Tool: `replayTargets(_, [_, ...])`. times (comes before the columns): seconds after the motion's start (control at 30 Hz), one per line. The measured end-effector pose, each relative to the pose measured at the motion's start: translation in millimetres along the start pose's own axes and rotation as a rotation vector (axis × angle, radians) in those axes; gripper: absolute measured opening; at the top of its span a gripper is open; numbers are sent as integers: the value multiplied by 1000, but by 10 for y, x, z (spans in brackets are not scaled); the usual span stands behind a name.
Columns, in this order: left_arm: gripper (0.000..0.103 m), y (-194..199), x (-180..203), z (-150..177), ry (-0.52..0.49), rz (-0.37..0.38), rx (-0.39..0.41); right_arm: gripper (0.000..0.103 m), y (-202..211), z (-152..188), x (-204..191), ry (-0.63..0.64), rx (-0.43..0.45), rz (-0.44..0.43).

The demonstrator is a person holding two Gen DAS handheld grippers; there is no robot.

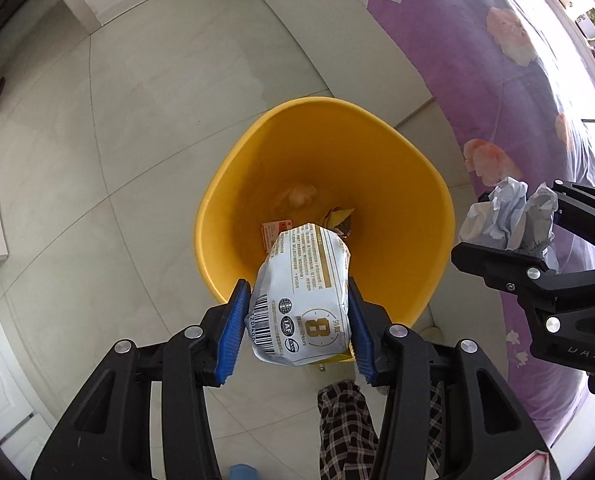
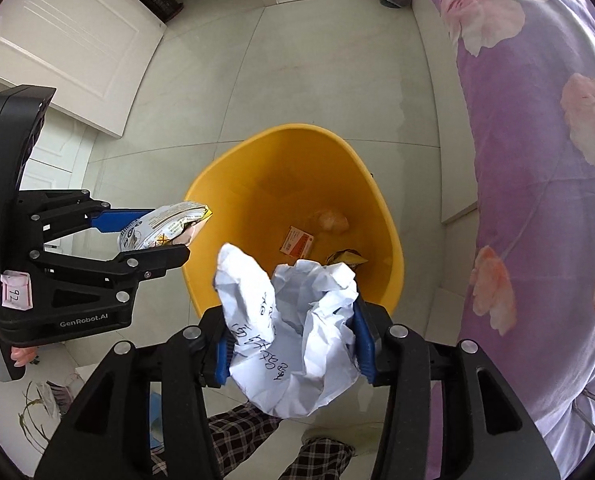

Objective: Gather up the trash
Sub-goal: 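Open both tools to drop the snack bag and paper into the wastebasket, then move both open tools back toward the table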

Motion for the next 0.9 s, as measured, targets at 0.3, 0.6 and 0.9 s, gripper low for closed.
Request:
replayTargets(0.3, [67,124,52,-4,11,1,32,65,69,26,109,-24,28,25])
replayTargets(0.6, [66,494,223,10,-16,-26,71,65,555,143,83,-53,83,27])
replayTargets(0.9, [66,1154,561,173,-44,-20,134,65,1467,459,-2,-112,193,54])
Point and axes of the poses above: each gripper's, at about its wrist camera, not at the fingertips, and y roughly against the way its jaws point, x to its right, z to its underside, the point moved 1 cm from there along -y, roughly the way its jaws point, and after that the axes turned 10 degrees about z, right-handed, at the moved point
